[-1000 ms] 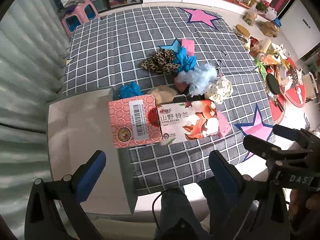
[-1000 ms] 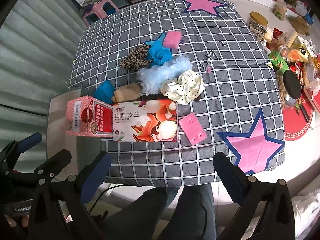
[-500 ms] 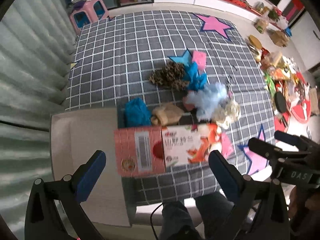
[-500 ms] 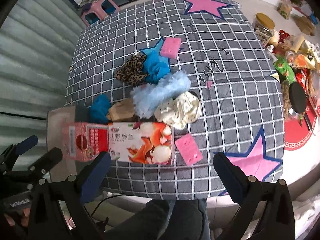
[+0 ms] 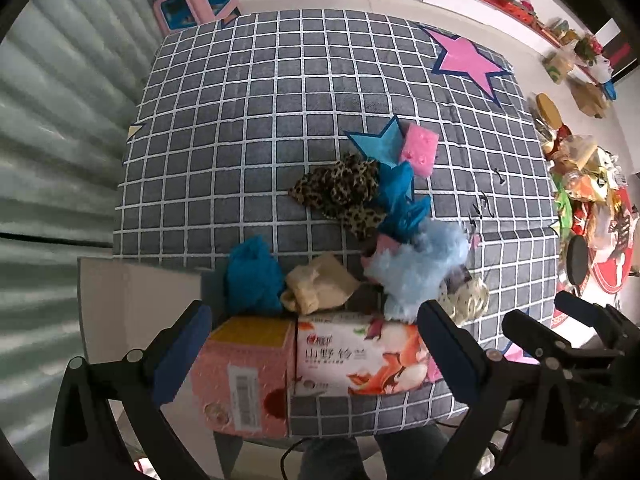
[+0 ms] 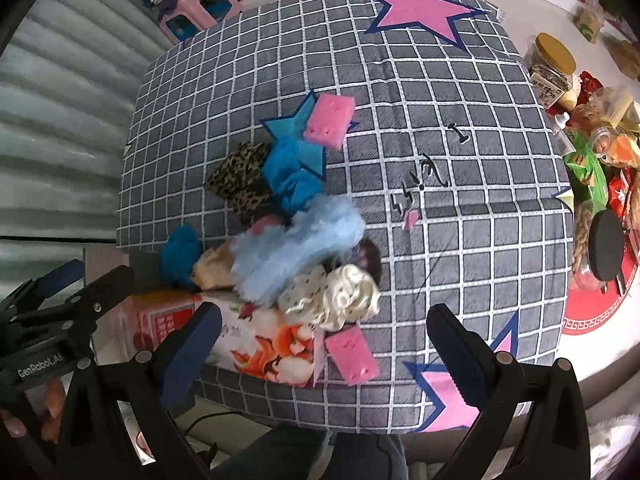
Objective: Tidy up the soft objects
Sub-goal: 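Move both tools toward the pile of soft items on the bed, then grasp the leopard-print scrunchie with the left tool while the right tool grasps the pink sponge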
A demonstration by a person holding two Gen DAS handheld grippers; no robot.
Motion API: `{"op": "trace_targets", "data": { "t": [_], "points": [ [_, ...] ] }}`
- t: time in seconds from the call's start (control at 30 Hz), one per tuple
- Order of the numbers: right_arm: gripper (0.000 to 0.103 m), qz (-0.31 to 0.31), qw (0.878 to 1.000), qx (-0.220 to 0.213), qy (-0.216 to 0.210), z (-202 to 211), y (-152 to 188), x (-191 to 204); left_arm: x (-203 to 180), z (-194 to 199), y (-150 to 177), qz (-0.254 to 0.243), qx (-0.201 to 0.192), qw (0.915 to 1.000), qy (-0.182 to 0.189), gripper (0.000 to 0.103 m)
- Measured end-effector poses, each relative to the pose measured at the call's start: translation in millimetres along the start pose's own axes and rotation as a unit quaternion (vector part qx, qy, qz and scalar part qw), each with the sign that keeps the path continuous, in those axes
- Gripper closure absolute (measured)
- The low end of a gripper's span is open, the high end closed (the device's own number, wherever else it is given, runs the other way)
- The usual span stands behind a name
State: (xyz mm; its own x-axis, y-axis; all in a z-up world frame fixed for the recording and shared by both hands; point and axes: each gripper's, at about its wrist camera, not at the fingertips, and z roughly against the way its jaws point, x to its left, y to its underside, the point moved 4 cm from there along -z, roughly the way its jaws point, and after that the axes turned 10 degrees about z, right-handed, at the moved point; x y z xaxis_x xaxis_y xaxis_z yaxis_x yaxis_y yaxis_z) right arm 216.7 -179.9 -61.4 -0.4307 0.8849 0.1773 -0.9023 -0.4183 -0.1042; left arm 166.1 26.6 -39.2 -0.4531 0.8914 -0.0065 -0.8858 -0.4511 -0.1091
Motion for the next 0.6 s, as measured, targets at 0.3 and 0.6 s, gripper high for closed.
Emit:
{"op": "trace_targets", "data": {
  "t": [0.3,0.6],
  "points": [
    [0.000,0.012,1.000,0.007,0.013,-15.6,-47.0,-13.8,-10.3,-27.8,-26.9,0.013,0.012,0.9995,-0.025,0.001],
    [0.000,0.035,0.999,-0.002,0.011,-27.6,-93.7,-15.1,-9.8,-57.2,-51.9,0.036,0.027,0.9983,-0.037,0.001]
  ]
}}
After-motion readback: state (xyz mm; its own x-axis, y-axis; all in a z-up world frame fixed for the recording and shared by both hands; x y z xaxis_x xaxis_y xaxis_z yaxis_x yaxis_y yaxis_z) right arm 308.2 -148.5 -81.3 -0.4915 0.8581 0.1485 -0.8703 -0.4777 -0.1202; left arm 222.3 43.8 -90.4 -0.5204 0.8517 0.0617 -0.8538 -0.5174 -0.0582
